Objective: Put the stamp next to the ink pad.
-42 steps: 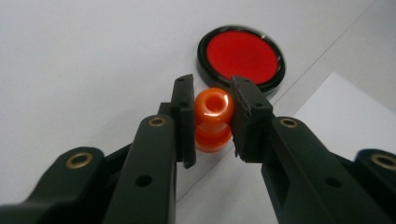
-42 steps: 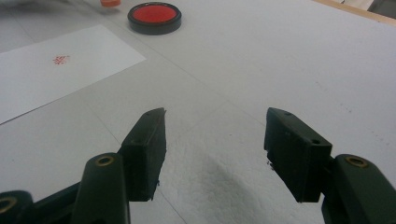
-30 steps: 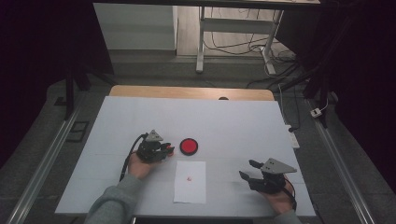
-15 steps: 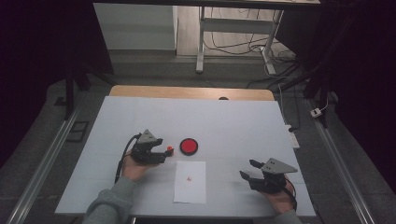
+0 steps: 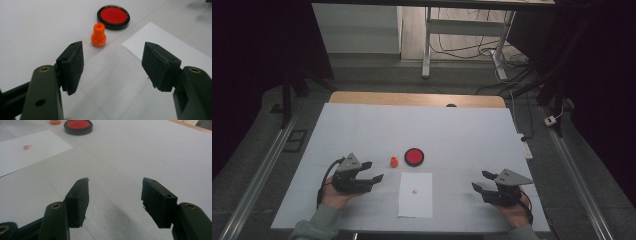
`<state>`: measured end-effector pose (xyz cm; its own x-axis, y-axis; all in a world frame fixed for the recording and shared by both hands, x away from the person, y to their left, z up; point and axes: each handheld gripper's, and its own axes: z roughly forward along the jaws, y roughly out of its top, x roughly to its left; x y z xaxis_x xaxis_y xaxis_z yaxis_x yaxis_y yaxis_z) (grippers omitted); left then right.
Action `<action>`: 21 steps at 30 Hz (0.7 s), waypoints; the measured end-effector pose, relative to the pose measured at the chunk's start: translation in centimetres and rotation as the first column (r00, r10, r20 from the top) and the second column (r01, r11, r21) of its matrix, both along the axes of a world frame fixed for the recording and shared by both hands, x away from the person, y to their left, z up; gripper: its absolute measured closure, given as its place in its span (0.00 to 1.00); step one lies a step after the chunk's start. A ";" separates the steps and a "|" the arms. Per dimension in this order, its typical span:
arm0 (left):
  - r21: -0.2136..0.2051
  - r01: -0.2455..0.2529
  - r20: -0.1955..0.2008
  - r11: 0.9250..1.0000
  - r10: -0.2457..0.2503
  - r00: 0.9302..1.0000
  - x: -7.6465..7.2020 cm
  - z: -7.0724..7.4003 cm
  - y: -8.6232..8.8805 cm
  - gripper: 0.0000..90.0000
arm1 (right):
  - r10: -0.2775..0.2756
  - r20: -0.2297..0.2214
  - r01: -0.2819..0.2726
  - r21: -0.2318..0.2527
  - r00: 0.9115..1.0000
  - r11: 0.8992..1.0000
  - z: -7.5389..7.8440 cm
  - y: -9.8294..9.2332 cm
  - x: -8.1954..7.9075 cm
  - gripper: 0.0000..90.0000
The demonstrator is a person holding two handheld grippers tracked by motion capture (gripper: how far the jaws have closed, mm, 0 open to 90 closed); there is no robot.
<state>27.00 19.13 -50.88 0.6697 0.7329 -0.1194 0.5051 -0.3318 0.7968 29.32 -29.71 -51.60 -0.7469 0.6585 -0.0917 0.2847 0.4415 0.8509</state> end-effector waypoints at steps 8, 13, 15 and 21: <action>-0.001 -0.021 -0.012 1.000 0.021 1.000 -2.2 -0.6 1.9 0.38 | 0.042 0.003 -0.042 0.008 0.999 0.999 0.1 0.1 -0.1 0.43; -0.001 -0.018 -0.011 1.000 0.018 1.000 -3.2 -0.7 2.2 0.38 | 0.051 0.006 -0.051 0.001 0.999 0.999 0.2 0.3 -0.3 0.43; -0.001 -0.016 -0.013 1.000 0.016 1.000 -3.4 -0.7 2.3 0.38 | 0.059 0.005 -0.059 0.004 0.998 0.998 0.2 0.4 -0.3 0.43; 0.004 -0.021 -0.013 1.000 0.021 1.000 -3.3 -0.8 2.3 0.38 | 0.063 0.004 -0.063 -0.004 0.998 0.998 0.2 0.5 -0.3 0.43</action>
